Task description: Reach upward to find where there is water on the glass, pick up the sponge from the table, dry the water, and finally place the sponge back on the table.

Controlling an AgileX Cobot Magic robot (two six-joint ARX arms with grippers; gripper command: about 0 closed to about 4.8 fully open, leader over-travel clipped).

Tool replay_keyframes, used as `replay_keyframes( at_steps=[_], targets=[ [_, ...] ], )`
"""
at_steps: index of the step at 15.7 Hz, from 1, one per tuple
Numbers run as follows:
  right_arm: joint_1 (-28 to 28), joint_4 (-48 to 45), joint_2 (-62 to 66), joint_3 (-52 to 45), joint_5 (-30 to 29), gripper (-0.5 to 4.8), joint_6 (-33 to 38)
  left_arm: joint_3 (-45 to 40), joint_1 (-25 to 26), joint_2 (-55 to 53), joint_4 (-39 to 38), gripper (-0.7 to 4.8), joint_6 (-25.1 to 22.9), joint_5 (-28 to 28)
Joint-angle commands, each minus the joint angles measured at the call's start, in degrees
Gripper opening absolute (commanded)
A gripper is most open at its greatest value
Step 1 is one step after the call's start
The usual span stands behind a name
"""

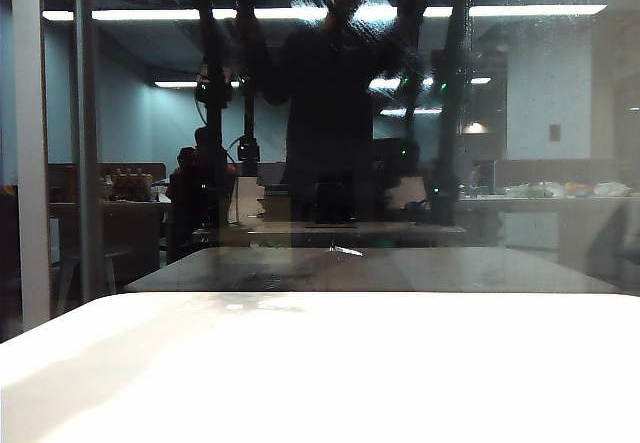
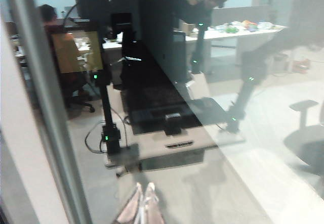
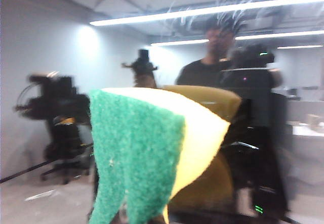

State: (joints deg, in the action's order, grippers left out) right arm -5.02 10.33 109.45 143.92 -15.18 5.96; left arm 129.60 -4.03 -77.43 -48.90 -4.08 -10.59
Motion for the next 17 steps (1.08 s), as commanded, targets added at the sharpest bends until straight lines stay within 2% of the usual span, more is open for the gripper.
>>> replay_keyframes(
  at_steps=[1,5,8,10,13,17],
  targets=[
    [0.35,-3.08,1.97,0.31,-0.09,-0.08,0.35,0.28,0.02,0.26,0.07,-0.04,-0.04,-0.15],
    [1.81,-4.48,3.56,0.31,0.02,-0.08,0.39,0.28,0.02,0.28,0.11,-0.04,-0.07,-0.24],
    [4.76,-5.03,3.56,0.31,-0.09,-0.08,1.75,0.28,0.02,0.26,0.2,-0.05,-0.44,-10.95],
    [6.43,-5.05,3.56,0.31,-0.2,-0.08,2.1,0.28,0.02,0.26,0.17,-0.05,-0.42,-14.45],
    [9.84,-5.49,3.5,0.33,-0.2,-0.08,2.82,0.28,0.02,0.26,0.31,-0.05,-0.42,-15.34],
    [17.77,-6.12,3.5,0.35,-0.17,-0.08,5.57,0.28,0.02,0.26,0.28,-0.05,-0.42,-15.37]
  ],
)
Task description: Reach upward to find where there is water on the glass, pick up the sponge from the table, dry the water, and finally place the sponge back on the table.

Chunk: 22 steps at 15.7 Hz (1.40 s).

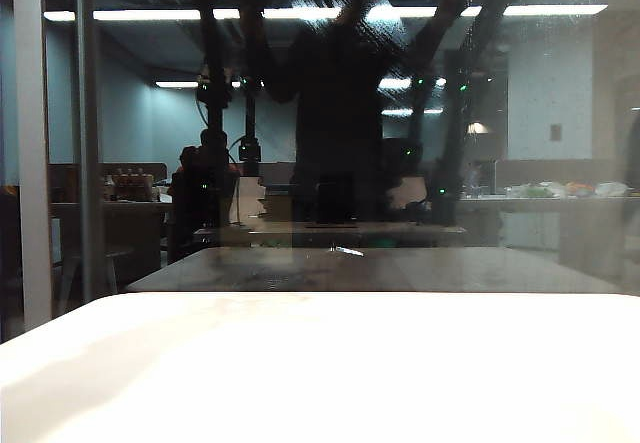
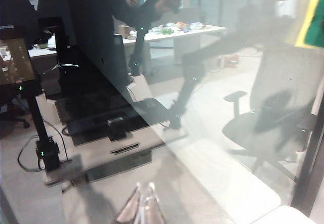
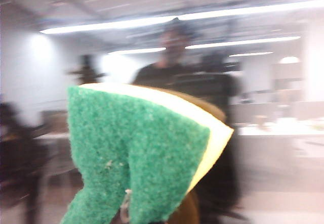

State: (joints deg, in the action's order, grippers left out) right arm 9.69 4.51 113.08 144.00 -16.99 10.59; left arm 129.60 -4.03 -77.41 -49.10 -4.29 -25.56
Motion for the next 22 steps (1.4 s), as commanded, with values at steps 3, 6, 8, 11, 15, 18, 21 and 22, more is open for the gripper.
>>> replay_keyframes(
  at_steps=[3,6,8,11,15,18,21,22],
  targets=[
    [9.4,-0.57,-0.15,0.26,1.62,-0.08,4.72,0.28,0.02,0.24,0.48,-0.05,-0.2,-0.39],
    [13.31,-0.5,-0.13,0.24,1.09,-0.08,6.03,0.28,0.02,0.24,0.44,-0.05,-0.2,-0.39],
    [13.07,-0.46,-0.13,0.24,-1.6,-0.09,6.21,0.28,0.02,0.22,0.33,-0.04,-0.2,-0.39],
    [8.31,-0.48,-0.13,0.24,-2.21,-0.08,6.16,0.28,0.02,0.22,0.35,-0.05,-0.2,-0.39],
    [-0.68,0.11,0.24,0.2,-2.19,-0.08,4.59,0.28,0.02,0.22,0.55,-0.05,-0.2,-0.39],
    [-9.11,4.76,1.05,0.2,-2.05,-0.09,-0.66,0.28,0.02,0.22,1.22,-0.04,-0.2,-0.39],
    [-14.93,7.48,2.16,0.2,-2.03,-0.08,-3.78,0.31,0.02,0.24,1.88,-0.05,-0.17,-0.39],
    [-16.66,8.41,2.47,0.2,-2.08,-0.09,-5.03,0.31,0.02,0.24,1.97,-0.05,-0.17,-0.39]
  ],
)
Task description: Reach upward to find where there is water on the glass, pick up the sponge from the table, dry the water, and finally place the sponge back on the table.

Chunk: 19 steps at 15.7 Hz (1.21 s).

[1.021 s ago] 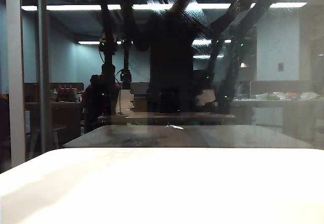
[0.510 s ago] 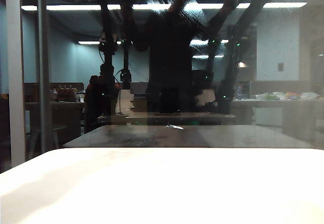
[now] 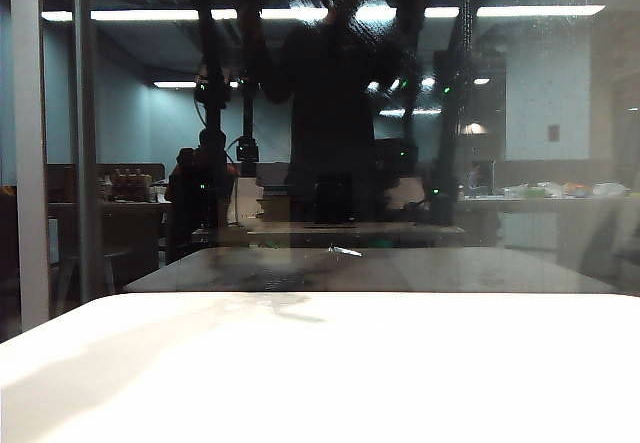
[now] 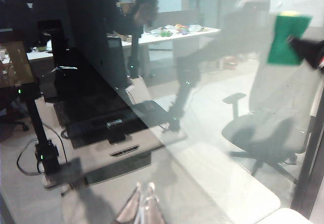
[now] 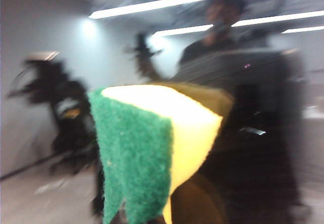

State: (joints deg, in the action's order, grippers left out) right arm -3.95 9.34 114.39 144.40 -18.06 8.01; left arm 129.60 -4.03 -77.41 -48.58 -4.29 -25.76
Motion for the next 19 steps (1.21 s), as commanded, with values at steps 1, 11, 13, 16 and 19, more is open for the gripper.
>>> replay_keyframes(
  at_steps=[1,11,13,16,19],
  targets=[
    [-4.39,4.66,1.57,-0.2,-1.09,-0.08,-3.8,0.31,0.02,0.24,1.51,-0.04,-0.17,-0.2],
    [-2.64,8.61,1.86,-0.2,1.44,-0.08,-8.04,0.31,0.02,0.26,1.55,-0.05,-0.2,-0.13],
    [0.52,9.53,1.22,-0.2,1.4,-0.08,-8.04,0.31,0.02,0.26,1.55,-0.05,-0.2,0.02],
    [5.77,10.12,0.42,-0.2,1.38,-0.08,-8.0,0.31,0.02,0.24,1.57,-0.05,-0.2,0.02],
    [11.26,10.14,-0.26,-0.2,1.38,-0.08,-7.96,0.31,0.02,0.17,1.6,-0.05,-0.2,0.02]
  ],
)
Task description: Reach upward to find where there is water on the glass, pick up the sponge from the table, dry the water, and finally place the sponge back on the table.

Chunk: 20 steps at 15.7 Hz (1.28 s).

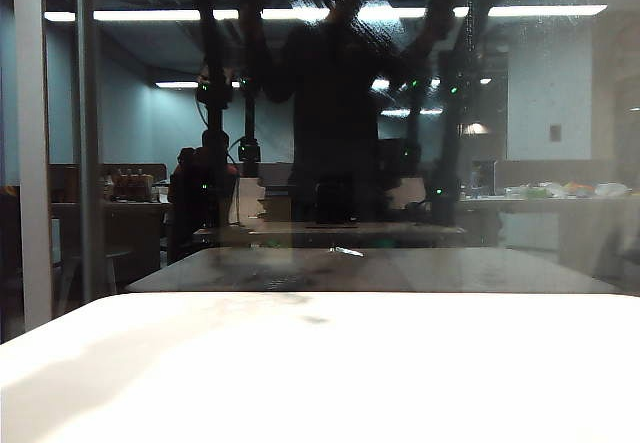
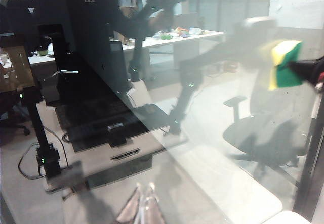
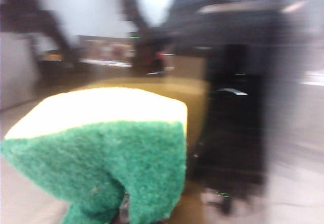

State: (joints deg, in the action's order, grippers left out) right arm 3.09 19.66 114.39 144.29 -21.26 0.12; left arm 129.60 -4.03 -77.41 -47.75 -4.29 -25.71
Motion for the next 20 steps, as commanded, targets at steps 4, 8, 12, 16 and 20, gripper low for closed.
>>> replay_keyframes(
  at_steps=[4,8,12,16,20],
  targets=[
    [11.78,-0.17,-0.76,-0.09,4.35,-0.08,1.38,0.31,0.02,0.17,1.84,-0.05,-0.2,-0.02],
    [17.25,-0.17,-0.79,-0.09,2.01,-0.08,2.91,0.31,0.02,0.09,2.64,-0.05,-0.2,-0.02],
    [18.58,0.77,-0.79,-0.09,1.68,-0.08,2.89,0.31,0.02,-0.13,2.64,-0.05,-0.17,-0.02],
    [16.98,5.86,-0.79,-0.2,0.5,-0.09,2.89,0.31,0.02,-0.13,2.86,-0.05,-0.22,-0.02],
    [15.26,7.98,-0.87,-0.2,0.07,-0.09,2.84,0.31,0.04,-0.13,3.76,-0.05,-0.2,-0.02]
  ],
)
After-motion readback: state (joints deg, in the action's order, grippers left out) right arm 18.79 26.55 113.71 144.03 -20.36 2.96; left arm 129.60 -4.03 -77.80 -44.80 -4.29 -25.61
